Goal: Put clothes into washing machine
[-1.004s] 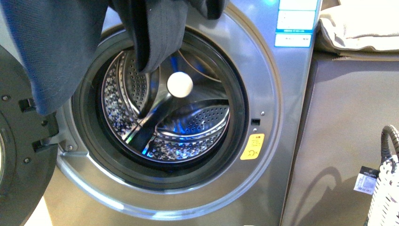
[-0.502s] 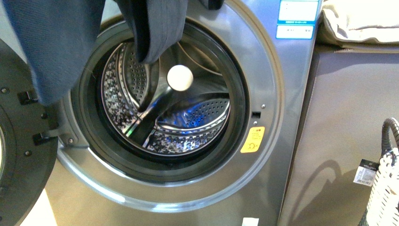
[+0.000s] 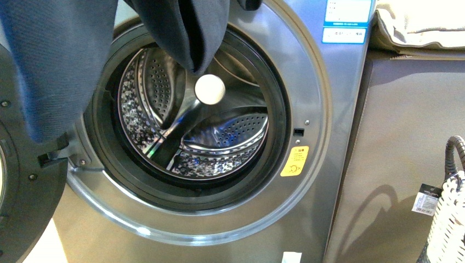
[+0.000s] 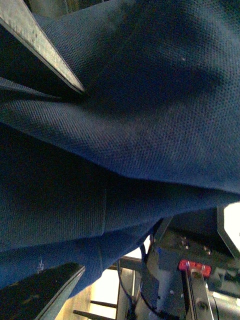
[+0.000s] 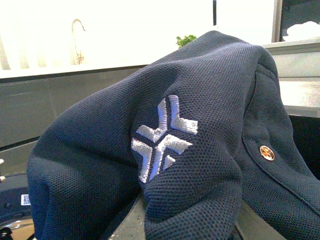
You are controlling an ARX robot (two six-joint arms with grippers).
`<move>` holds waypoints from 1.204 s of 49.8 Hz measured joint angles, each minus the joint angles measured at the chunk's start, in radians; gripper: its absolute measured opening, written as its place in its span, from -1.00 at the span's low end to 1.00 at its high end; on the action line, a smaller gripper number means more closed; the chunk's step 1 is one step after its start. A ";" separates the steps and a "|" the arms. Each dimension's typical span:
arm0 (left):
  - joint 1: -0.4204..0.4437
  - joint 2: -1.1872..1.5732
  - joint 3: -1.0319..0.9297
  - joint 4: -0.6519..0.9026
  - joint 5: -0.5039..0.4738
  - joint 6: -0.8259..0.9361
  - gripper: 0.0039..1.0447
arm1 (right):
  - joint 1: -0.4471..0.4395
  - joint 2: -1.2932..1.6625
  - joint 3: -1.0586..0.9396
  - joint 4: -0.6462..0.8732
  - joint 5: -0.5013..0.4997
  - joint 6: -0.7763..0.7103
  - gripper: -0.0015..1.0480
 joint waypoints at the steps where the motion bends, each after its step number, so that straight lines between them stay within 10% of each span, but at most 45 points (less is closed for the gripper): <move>1: -0.003 0.004 0.005 -0.006 -0.002 0.001 0.88 | 0.000 0.000 0.000 0.000 0.000 0.000 -0.66; 22: -0.210 0.199 0.196 -0.156 -0.348 0.224 0.88 | -0.006 0.000 0.000 0.000 0.020 -0.005 -0.66; 46: -0.283 0.334 0.284 0.039 -0.574 0.219 0.87 | -0.012 0.000 0.009 0.001 0.031 -0.013 -0.66; 60: -0.267 0.341 0.280 0.094 -0.708 0.158 -0.10 | -0.011 0.000 0.009 0.003 0.023 -0.011 -0.53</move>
